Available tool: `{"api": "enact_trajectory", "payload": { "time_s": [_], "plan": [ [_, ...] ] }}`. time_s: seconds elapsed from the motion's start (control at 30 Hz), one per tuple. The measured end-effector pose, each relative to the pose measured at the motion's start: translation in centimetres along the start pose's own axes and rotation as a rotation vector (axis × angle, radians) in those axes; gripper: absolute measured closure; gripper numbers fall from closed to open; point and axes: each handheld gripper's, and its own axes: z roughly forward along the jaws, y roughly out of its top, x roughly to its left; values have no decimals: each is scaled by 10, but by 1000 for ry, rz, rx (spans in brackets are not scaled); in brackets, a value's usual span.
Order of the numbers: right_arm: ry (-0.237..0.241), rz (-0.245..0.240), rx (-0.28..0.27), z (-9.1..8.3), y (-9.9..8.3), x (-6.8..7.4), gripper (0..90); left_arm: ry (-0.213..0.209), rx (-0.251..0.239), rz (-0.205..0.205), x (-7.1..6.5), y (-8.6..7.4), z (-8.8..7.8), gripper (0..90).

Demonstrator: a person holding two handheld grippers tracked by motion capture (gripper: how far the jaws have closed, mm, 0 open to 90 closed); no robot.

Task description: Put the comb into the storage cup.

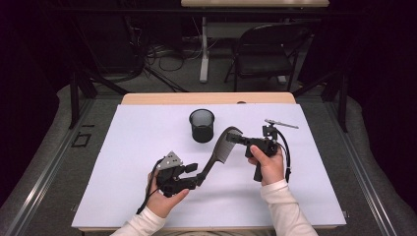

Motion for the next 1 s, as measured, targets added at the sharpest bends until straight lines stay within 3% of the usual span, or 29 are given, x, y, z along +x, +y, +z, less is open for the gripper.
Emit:
{"api": "enact_trajectory", "payload": {
  "time_s": [0.43, 0.63, 1.0],
  "plan": [
    [-31, -16, -16, -7, 3, -2, 870, 27, -11, -12, 8, 1, -1, 441],
    [-41, -24, -28, -10, 4, -3, 870, 79, -14, 17, 15, 2, 0, 416],
    [-50, -26, -35, -12, 6, -3, 870, 132, 27, 18, 28, 1, 2, 417]
  ]
}}
